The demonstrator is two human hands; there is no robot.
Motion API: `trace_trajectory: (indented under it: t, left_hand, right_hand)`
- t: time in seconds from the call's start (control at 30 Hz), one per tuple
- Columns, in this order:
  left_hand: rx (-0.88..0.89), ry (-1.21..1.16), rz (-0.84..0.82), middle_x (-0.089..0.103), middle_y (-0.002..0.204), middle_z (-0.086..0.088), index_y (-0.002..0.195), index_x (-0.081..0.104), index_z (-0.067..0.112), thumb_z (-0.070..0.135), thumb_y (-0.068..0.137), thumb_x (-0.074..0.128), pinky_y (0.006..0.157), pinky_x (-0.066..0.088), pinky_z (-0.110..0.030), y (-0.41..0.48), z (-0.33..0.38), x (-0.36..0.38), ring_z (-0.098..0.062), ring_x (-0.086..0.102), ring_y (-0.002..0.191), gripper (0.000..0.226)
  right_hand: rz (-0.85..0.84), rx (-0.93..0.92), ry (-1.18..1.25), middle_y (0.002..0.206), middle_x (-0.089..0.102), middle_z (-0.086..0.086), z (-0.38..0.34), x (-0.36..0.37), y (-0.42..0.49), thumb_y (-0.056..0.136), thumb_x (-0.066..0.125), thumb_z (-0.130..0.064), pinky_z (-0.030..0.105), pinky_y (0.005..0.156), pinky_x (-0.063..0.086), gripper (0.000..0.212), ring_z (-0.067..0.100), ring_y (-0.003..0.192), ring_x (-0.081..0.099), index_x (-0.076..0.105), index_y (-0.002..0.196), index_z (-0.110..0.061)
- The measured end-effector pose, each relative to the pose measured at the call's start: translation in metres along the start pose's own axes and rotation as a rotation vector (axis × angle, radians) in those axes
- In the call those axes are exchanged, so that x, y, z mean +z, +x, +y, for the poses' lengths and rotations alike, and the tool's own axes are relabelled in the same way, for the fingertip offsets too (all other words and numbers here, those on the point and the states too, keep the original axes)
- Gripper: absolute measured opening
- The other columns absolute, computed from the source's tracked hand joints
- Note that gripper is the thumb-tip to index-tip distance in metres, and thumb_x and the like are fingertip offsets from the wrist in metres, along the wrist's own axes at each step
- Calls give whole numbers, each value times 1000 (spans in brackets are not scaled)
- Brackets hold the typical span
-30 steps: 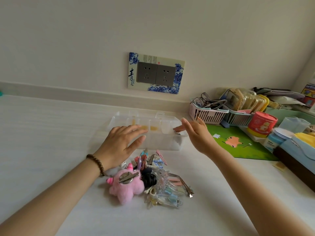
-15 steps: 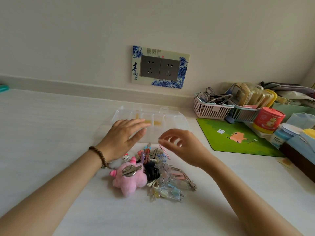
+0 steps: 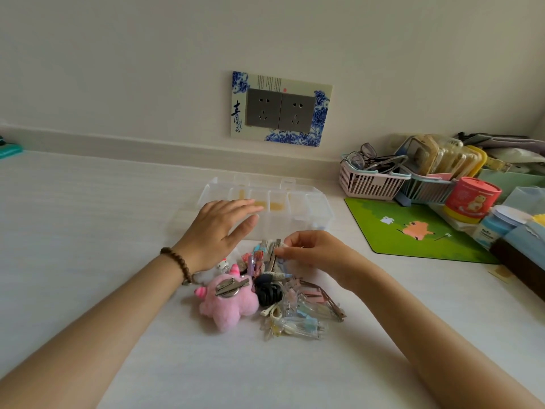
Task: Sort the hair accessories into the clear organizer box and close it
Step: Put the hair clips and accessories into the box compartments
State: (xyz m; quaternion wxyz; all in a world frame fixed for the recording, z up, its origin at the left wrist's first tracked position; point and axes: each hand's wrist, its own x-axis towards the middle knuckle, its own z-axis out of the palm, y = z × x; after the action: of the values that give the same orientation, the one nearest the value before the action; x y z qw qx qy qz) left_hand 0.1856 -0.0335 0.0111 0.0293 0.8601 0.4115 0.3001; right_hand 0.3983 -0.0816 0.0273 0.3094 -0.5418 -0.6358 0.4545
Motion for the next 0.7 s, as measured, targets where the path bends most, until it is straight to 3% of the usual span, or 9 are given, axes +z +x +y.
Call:
trace_trajectory:
  t: [0.13,0.23,0.33,0.43,0.5,0.63,0.7]
  left_hand:
    - [-2,-1,9,44,140,10,130,44,36,70,83,0,106,20,-31,0,0,1,-7,36,129,73]
    - [-5,-9,21,45,139,11,129,45,36,69,83,1,107,21,-32,0,1,2,-7,37,129,72]
    - [-1,-11,40,47,137,11,128,46,37,68,85,3,105,21,-29,0,1,3,-7,39,127,68]
    - [-4,-15,40,47,137,11,128,46,38,68,84,3,104,19,-27,1,1,3,-7,39,126,68]
    - [-4,-16,41,47,137,12,128,47,37,69,84,3,103,19,-27,1,1,3,-7,39,126,70]
    - [-7,-11,32,45,138,14,129,45,39,68,85,3,105,19,-28,1,0,3,-6,38,127,67]
    - [-10,-10,27,45,138,14,129,44,39,68,84,2,105,18,-28,0,-1,3,-5,37,127,68]
  right_hand:
    - [-74,-64,305,79,69,4,-6,-13,-5,74,68,-18,18,62,49,16,12,70,61,53,78,-15]
    - [71,-135,475,78,69,6,-16,-30,-4,73,65,-12,18,60,55,17,12,65,64,52,83,-11]
    - [389,-206,244,95,67,11,-27,-60,11,82,64,-7,22,63,56,25,14,74,63,52,104,-7]
    - [568,-231,-39,99,66,11,-30,-85,36,84,66,-13,26,63,53,21,15,77,61,55,102,-12]
    - [569,-228,-223,101,66,12,-29,-91,50,81,67,-15,29,66,52,16,22,85,61,57,94,-15]
    - [417,-158,-582,88,63,5,-29,-82,63,80,68,-20,19,54,40,15,17,81,56,67,91,-9]
    - [365,-158,-729,98,65,6,-25,-78,65,83,65,-29,26,68,44,21,19,90,57,70,93,-12]
